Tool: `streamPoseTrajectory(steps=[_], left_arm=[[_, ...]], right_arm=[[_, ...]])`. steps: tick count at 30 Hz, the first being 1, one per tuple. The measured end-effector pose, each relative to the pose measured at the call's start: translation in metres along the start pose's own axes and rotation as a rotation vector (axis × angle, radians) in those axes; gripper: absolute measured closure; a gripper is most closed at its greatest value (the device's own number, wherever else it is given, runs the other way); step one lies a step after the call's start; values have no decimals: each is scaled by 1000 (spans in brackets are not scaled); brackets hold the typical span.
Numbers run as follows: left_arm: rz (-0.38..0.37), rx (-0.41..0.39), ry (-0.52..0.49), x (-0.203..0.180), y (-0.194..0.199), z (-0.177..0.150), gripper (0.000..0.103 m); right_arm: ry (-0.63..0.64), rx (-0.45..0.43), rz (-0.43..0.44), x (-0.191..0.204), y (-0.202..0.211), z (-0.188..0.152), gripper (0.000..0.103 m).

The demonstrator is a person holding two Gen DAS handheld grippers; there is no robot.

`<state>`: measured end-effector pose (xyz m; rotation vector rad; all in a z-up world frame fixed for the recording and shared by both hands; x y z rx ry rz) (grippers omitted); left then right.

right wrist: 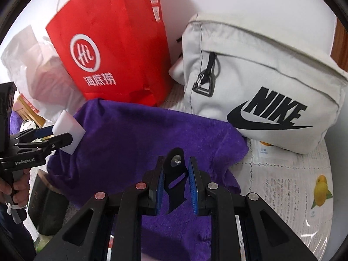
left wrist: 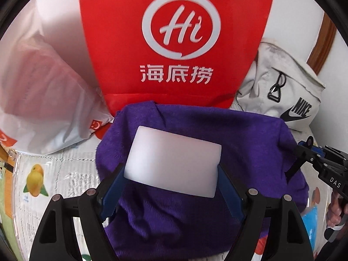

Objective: Organize soft objects
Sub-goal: 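Carry the sponge and strap onto the purple towel and open both tools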

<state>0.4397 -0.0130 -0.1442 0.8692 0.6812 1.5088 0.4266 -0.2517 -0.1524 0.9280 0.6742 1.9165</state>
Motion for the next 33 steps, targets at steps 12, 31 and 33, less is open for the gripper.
streamPoseTrajectory(steps=[12, 31, 33], left_arm=[[-1, 65, 13, -11, -25, 1, 22], [-7, 134, 12, -24, -49, -2, 16], [-6, 133, 18, -25, -48, -3, 15]], right_arm=[[-25, 38, -23, -16, -24, 5, 82], [-73, 50, -22, -28, -31, 7, 79], [-67, 49, -20, -26, -27, 7, 76]])
Point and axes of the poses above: each gripper's, at about its wrist camera, not at the fingertips, and y roughly against the way its jaws point, x to its left, z to its top, the point moved 6 cm from there along -y, roughly the way its jaws point, and after that the axes turned 15 degrees about z, right-handed, at the moved point
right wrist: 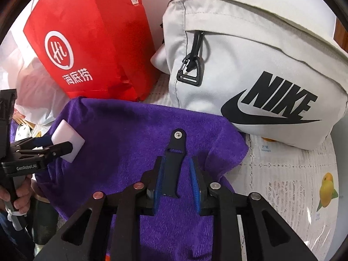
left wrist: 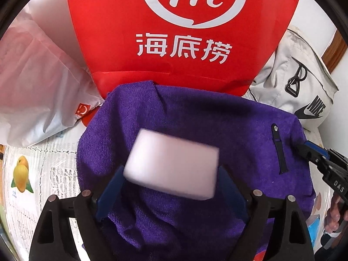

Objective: Organize soft objects
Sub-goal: 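Carry the sponge and strap onto the purple towel and open both tools, then grasp the green barcode packet with the left tool while the right tool returns toward the white glove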

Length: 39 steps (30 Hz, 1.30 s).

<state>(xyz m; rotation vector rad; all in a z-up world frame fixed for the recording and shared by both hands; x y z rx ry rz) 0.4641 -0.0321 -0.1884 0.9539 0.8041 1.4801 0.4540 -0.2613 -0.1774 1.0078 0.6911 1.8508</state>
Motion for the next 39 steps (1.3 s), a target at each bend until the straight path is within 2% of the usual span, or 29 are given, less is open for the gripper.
streamPoseTrajectory(steps=[4, 10, 17, 21, 26, 31, 34, 37, 39], left_arm=[[-2, 4, 18, 2, 2, -1, 5], [39, 6, 42, 12, 11, -4, 5], [3, -12, 60, 27, 40, -16, 6], [-15, -7, 97, 37, 58, -28, 7], [-25, -46, 131, 52, 95, -48, 7], [31, -70, 102, 67, 118, -70, 7], [20, -85, 91, 71, 133, -91, 7], [9, -58, 69, 72, 142, -112, 7], [32, -78, 51, 76, 152, -129, 7]], right_arm=[[10, 1, 8, 5, 5, -3, 74], [18, -6, 19, 14, 12, -7, 74], [28, -18, 21, 24, 29, -14, 74], [29, -34, 37, 35, 43, -20, 66], [48, -56, 50, 54, 68, -36, 64], [57, -79, 64, 75, 93, -60, 56], [62, -84, 69, 86, 102, -75, 55], [71, -83, 77, 97, 109, -92, 55], [81, -85, 74, 105, 114, -104, 55]])
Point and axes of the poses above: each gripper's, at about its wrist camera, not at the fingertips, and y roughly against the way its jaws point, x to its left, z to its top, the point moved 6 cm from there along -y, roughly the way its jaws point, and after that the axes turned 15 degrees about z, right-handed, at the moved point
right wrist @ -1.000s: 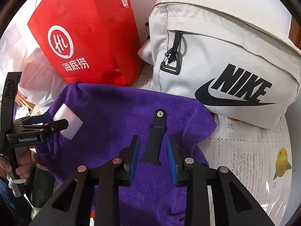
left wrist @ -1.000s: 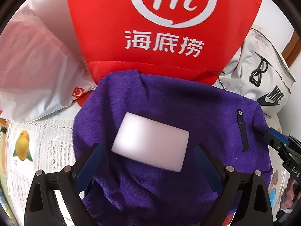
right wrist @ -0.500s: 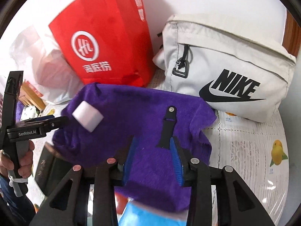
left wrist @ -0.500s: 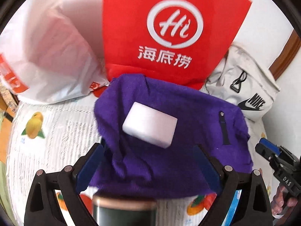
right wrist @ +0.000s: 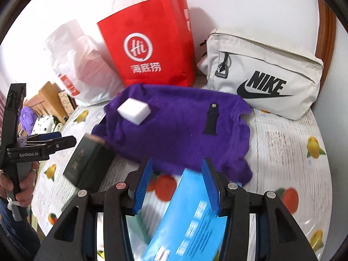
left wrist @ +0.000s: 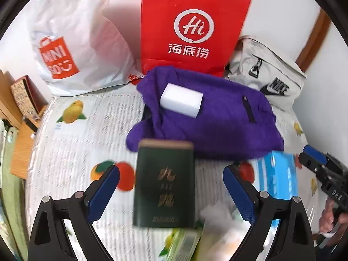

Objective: Organize soft objects
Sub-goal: 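Grasp the green barcode packet with the left tool while the right tool returns toward the white glove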

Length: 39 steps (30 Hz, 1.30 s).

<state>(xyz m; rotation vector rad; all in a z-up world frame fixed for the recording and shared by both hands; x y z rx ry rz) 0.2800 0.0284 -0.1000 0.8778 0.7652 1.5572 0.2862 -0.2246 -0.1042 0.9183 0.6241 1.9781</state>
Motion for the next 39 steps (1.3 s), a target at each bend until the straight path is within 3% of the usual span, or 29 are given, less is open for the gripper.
streamPoseTrajectory(steps=[6, 10, 18, 23, 27, 35, 36, 37, 39], left_arm=[[-26, -1, 7, 13, 19, -45, 8], [9, -26, -16, 17, 23, -75, 8], [-30, -43, -60, 9, 15, -108, 8], [-35, -33, -112, -3, -1, -117, 27], [-48, -11, -111, -2, -14, -120, 57], [-75, 13, -145, -12, -28, -127, 60], [-76, 13, -146, -14, -30, -127, 64], [-87, 18, -144, -15, -32, -128, 77], [-118, 34, -128, -15, -35, -128, 86]], right_arm=[[-6, -4, 13, 19, 17, -36, 55], [-13, -10, 19, 30, 27, -61, 55], [-10, -9, 10, 43, 42, -101, 55], [-16, -3, -2, 44, 43, -119, 55], [-30, 18, -10, 39, 40, -128, 55], [-40, 26, -1, 33, 33, -131, 55], [-39, 30, 2, 33, 31, -131, 55], [-38, 35, 6, 34, 28, -132, 55], [-38, 46, 11, 35, 25, -135, 55]])
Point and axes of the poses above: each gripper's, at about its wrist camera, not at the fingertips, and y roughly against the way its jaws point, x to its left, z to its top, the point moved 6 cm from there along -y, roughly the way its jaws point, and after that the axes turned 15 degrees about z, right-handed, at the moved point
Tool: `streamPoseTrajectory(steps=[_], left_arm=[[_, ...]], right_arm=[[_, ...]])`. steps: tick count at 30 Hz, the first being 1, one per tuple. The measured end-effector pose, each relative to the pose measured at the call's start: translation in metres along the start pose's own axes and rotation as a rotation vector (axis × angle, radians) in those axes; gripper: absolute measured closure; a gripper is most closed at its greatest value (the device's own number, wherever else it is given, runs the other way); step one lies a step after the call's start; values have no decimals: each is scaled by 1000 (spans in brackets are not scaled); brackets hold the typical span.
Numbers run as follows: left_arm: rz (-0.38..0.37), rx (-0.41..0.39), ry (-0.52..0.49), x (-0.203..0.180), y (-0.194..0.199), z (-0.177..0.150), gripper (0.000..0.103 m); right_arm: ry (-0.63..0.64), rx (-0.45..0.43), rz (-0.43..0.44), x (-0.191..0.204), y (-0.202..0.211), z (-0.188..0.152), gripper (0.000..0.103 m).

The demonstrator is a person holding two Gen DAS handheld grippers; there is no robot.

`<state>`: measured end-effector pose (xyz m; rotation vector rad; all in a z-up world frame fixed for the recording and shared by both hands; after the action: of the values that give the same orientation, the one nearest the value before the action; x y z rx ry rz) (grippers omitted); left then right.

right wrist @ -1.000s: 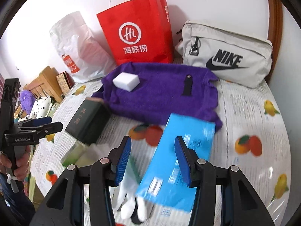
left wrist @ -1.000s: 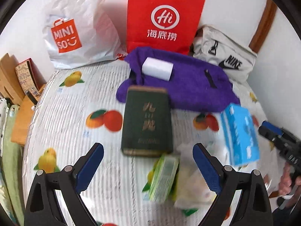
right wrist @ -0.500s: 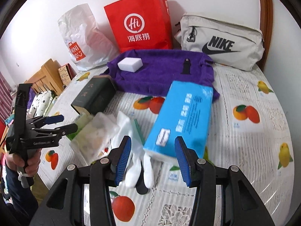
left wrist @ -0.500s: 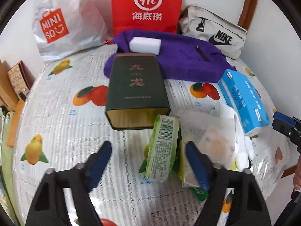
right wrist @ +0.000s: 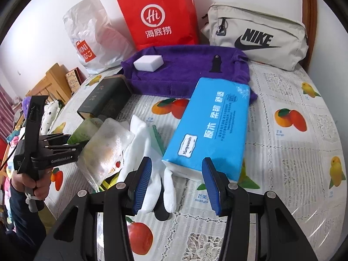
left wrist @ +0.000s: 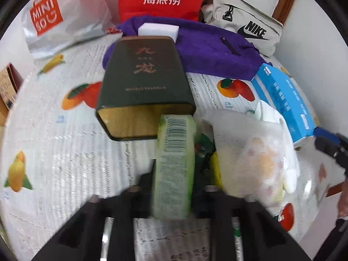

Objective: Organize soft objects
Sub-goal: 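Grasp the green barcode packet with the left tool while the right tool returns toward the white glove, then grasp the white glove with the right tool and lift it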

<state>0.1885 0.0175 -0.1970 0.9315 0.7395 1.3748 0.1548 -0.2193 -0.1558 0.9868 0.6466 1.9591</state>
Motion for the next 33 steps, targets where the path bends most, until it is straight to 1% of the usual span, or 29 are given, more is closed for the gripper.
streamPoseTrajectory(steps=[1, 4, 8, 11, 13, 17, 20, 22, 24, 25, 27, 29, 31, 32, 33], left_arm=[[-2, -7, 7, 1, 1, 0, 86], [25, -28, 13, 7, 8, -2, 86], [78, -35, 26, 21, 15, -5, 86], [111, -26, 42, 30, 12, -10, 86], [113, -12, 50, 32, 6, -14, 86], [108, -25, 51, 30, 5, -16, 86], [105, -25, 47, 30, 5, -16, 86], [103, -24, 51, 30, 5, -16, 86], [99, -24, 52, 30, 5, -16, 86], [97, -24, 52, 30, 5, -16, 86], [95, -23, 49, 29, 5, -16, 86], [95, -22, 43, 28, 5, -16, 86], [92, -21, 40, 28, 5, -16, 86], [91, -20, 40, 28, 5, -16, 86], [91, -20, 42, 28, 5, -16, 86]], right_arm=[[4, 4, 2, 1, -1, -1, 55], [17, 8, 3, 4, -2, -3, 55], [25, 20, 28, 13, -5, -6, 55], [46, 36, 50, 23, -8, -11, 55], [59, 54, 55, 29, -12, -15, 55], [45, 90, 71, 34, -30, -23, 55], [20, 85, 96, 36, -39, -24, 55], [8, 87, 106, 36, -45, -22, 51], [1, 85, 82, 34, -52, -21, 47], [-5, 89, 72, 32, -55, -21, 46], [-24, 93, 84, 29, -61, -23, 47], [-33, 108, 98, 26, -64, -26, 57], [-30, 107, 117, 25, -61, -27, 81], [-25, 104, 110, 24, -58, -27, 86], [-13, 101, 95, 24, -55, -27, 88]])
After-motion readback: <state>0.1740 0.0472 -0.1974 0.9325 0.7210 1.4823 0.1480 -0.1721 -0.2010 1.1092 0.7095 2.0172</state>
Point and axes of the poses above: each gripper's, at about its wrist camera, not at the fingertips, and y roughly against the way its jaws point, x to its left, z to its top, the point moved 6 cm from there along -y, roughly the way its jaws point, and after that the axes turned 15 degrees about z, right-handed, at the moved point
